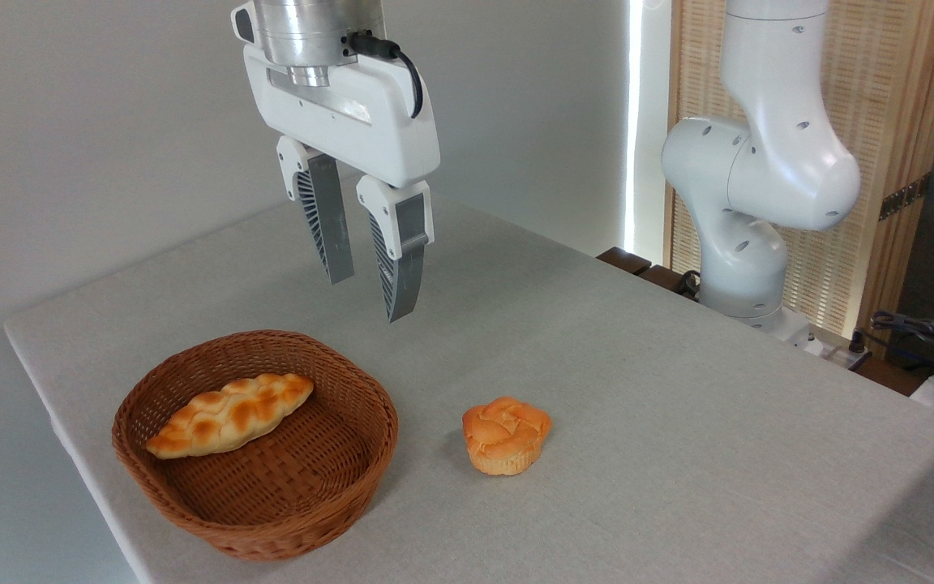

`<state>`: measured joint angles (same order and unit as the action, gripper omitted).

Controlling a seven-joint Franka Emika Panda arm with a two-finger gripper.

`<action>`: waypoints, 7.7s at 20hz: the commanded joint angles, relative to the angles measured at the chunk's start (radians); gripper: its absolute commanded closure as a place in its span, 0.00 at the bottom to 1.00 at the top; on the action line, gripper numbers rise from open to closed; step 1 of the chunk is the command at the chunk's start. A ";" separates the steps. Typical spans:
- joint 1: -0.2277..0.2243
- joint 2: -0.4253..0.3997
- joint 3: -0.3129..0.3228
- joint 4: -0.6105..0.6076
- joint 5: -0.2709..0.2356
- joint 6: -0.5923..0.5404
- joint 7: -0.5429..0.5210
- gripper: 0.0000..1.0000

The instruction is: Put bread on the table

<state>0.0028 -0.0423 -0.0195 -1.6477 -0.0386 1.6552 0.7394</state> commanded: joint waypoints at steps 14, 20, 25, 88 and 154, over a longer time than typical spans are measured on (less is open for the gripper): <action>-0.034 0.004 -0.049 -0.078 -0.147 0.204 0.000 0.00; -0.073 0.018 -0.082 -0.266 -0.153 0.546 0.000 0.00; -0.110 0.090 -0.082 -0.342 -0.142 0.699 0.017 0.00; -0.159 -0.097 -0.057 -0.350 -0.112 0.357 0.023 0.65; -0.060 0.022 0.018 0.054 -0.046 -0.003 -0.015 0.00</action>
<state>-0.0691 -0.0369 0.0073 -1.6301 -0.0826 1.6893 0.7353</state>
